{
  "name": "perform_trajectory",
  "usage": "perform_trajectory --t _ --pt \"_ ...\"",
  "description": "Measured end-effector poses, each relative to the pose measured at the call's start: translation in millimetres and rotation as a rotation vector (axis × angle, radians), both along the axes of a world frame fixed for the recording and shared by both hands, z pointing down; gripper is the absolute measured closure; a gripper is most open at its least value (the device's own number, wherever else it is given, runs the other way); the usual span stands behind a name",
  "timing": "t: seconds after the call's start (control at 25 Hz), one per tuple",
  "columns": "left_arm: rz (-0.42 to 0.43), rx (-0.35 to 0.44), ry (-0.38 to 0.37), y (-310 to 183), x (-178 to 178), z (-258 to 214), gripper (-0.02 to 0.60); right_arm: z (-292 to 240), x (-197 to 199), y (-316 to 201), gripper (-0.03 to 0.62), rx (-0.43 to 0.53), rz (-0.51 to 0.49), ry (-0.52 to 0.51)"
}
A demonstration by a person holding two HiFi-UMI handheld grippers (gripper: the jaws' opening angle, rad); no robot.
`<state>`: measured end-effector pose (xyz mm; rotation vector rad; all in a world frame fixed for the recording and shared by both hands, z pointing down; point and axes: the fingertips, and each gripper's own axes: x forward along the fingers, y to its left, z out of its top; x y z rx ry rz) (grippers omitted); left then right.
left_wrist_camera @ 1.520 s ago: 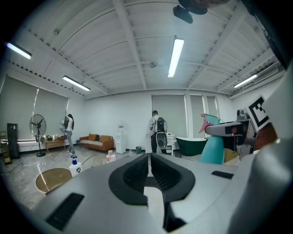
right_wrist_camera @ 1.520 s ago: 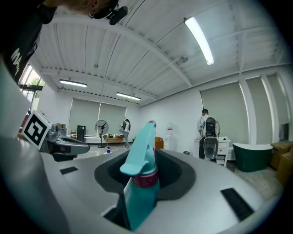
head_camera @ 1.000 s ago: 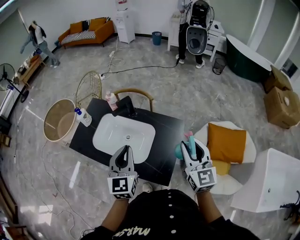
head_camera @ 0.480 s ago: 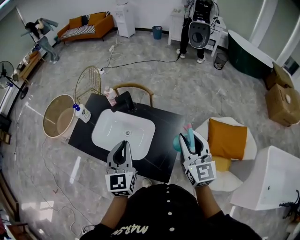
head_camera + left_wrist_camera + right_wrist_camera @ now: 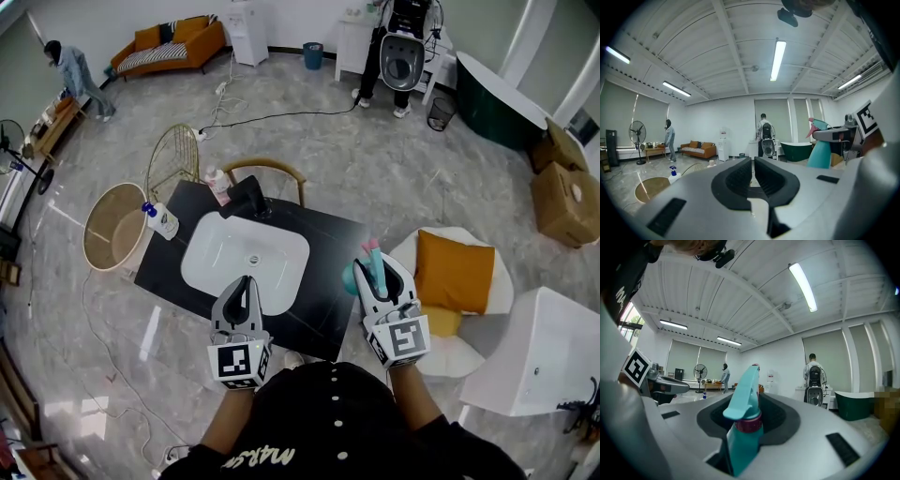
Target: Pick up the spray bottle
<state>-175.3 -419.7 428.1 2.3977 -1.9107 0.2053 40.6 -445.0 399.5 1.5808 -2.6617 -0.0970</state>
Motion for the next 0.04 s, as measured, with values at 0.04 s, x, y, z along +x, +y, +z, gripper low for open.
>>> perform_trajectory --t 0.04 --pt "0.0 0.001 0.0 -0.6 -0.5 1.0 0.554 0.8 -1.0 -0.4 0.474 0.002 -0.002 0.001"
